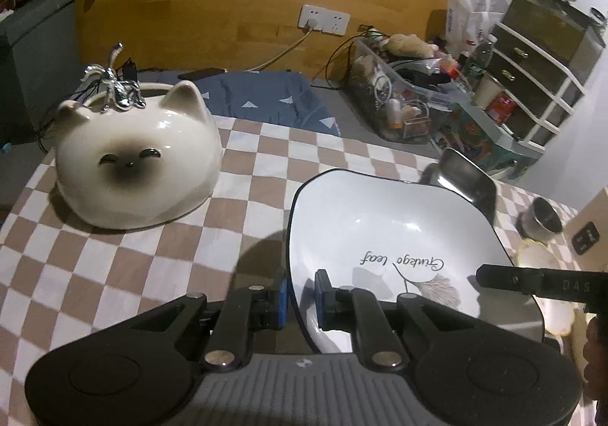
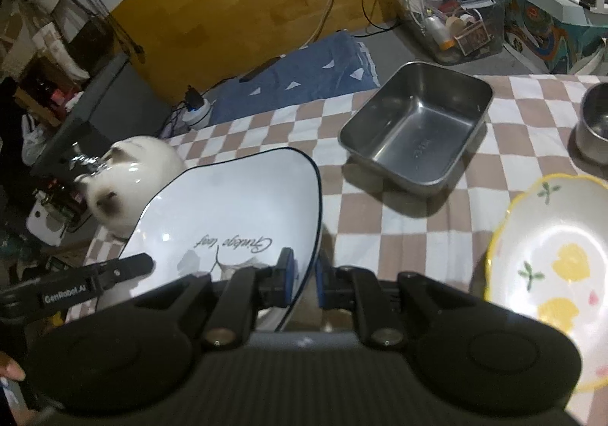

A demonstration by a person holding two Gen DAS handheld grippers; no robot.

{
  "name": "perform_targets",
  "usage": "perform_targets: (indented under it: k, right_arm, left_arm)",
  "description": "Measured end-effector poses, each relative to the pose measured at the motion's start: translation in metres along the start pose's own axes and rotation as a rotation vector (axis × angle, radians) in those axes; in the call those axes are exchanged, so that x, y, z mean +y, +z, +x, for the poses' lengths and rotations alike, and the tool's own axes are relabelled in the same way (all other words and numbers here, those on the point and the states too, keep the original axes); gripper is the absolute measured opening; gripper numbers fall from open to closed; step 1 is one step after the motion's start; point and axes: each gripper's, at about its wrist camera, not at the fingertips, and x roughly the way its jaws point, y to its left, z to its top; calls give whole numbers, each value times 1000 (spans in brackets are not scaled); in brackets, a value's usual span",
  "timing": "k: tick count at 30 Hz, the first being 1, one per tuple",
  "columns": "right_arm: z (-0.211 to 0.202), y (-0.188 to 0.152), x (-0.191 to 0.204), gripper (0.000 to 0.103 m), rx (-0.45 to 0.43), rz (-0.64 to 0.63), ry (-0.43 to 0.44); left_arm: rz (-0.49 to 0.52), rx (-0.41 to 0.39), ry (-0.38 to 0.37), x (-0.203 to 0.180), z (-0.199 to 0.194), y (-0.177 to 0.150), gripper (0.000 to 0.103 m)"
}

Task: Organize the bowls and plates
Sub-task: 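Close both grippers on the rim of the white plate, then lift the white plate with both grippers and carry it beside the steel tin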

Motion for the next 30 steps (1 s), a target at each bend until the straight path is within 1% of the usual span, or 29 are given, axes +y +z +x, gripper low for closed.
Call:
perform_targets:
  k: [6, 11, 17, 23, 30]
  right_arm:
    - [-29, -21, 6, 14, -1, -18, 10]
    - [-60, -45, 10, 14, -6, -21, 19]
    - [-92, -73, 6, 14, -6, -25, 16]
    - [-113, -107, -2, 14, 20, -18, -10]
    - [-125, -157, -12, 14, 112, -1, -33]
  left_arm:
    - [7, -22, -12, -10, -35, -20, 15]
    - [14, -34, -29, -19, -61, -39, 15]
    - [10, -27, -53, -31, -85, -71, 15]
    - [4, 27, -73, -41, -95, -110, 15]
    - [18, 102, -80, -46, -98, -147, 15]
